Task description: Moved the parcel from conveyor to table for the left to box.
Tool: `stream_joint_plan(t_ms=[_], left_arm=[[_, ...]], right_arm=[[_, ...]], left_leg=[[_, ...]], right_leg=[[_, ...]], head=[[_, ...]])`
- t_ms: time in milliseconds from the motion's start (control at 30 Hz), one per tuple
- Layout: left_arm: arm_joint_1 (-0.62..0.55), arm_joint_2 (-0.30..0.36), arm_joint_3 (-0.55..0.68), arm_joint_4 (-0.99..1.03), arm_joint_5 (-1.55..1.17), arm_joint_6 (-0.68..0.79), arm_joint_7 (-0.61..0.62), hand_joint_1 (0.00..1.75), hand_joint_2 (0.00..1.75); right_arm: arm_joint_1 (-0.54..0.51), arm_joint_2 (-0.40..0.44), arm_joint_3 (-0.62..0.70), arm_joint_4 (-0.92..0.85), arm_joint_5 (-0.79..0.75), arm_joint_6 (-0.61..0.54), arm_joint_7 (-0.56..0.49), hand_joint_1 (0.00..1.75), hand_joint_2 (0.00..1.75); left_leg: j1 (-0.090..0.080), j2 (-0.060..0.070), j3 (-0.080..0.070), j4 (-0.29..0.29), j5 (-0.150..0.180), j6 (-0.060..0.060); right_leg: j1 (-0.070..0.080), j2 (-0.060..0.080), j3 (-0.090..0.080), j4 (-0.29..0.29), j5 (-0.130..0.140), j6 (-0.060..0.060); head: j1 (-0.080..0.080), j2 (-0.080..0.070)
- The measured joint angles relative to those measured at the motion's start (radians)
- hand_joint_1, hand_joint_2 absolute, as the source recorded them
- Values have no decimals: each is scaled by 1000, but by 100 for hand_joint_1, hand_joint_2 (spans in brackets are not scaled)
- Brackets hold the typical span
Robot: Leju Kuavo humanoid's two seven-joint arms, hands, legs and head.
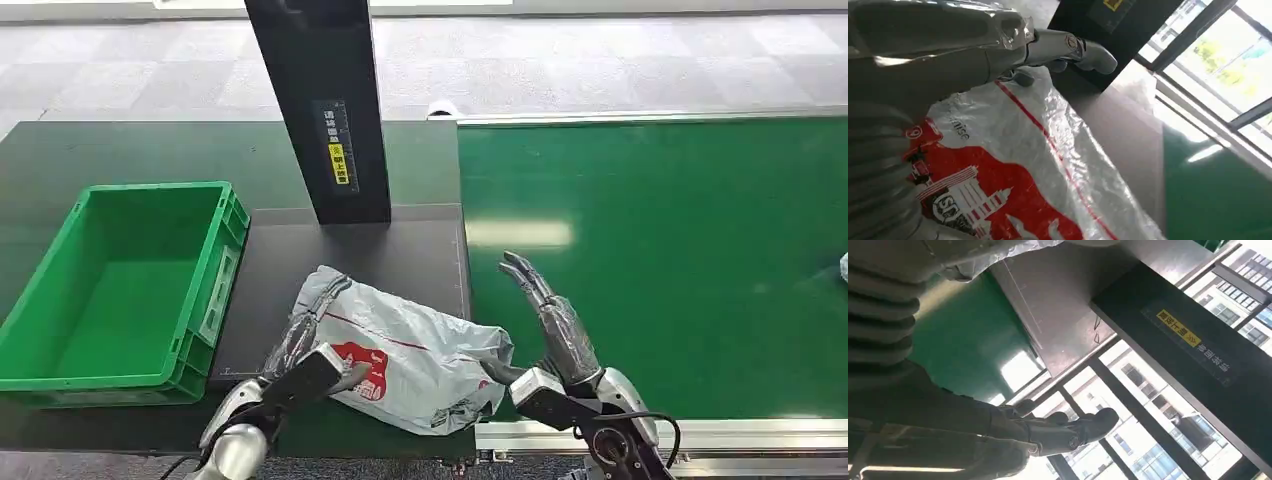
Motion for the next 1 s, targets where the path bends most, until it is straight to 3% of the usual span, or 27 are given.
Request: stream_joint_plan(t_ms=[267,500,533,567,600,700,767,867,900,1000], left_arm=[[-14,10,-47,43,-92,14,45,0,175],[-53,5,-55,127,-205,-1,180,0,175],[-55,4,-54,136,-205,-2,183,21,175],[-56,3,-52,139,-205,-3,185,73,175],[-56,2,-51,141,-205,-3,186,124,175],[-56,-1,-46,147,-201,1,197,168,175],[-57,-6,-39,151,-199,25,208,168,175],[-61,-10,-29,161,-193,59,213,175,175],[-63,-11,-27,163,-192,65,213,175,175],[-65,-14,-23,164,-178,85,204,175,175]], right_arm=[[1,0,-4,-2,10,0,0,0,175],[16,10,-16,-11,59,6,50,0,175],[17,15,-23,-10,47,11,79,0,175],[19,22,-34,-6,24,17,116,0,0],[21,29,-47,-1,5,20,150,0,0],[27,52,-84,16,-115,45,259,0,0],[38,72,-118,28,-230,68,364,0,0],[52,81,-139,40,-328,106,416,0,0],[53,82,-144,43,-339,112,420,0,175],[53,85,-155,53,-371,125,426,0,175]], left_leg=[[0,0,0,0,0,0],[0,0,1,0,0,0],[0,0,1,0,0,0],[0,0,1,0,0,0],[0,0,2,0,0,0],[0,0,3,0,0,0],[0,0,3,0,0,0],[0,0,3,0,0,0],[0,0,3,0,0,0],[0,0,4,0,0,0]], right_leg=[[0,0,0,0,0,0],[0,0,2,0,0,0],[0,0,2,0,0,0],[0,0,2,0,0,0],[0,0,3,0,0,0],[0,0,4,0,0,0],[0,0,4,0,0,0],[0,0,5,0,0,0],[0,0,5,0,0,0],[0,0,5,0,0,0]], head=[[0,0],[0,0],[0,0],[0,0],[0,0],[0,0],[0,0],[0,0],[0,0],[0,0]])
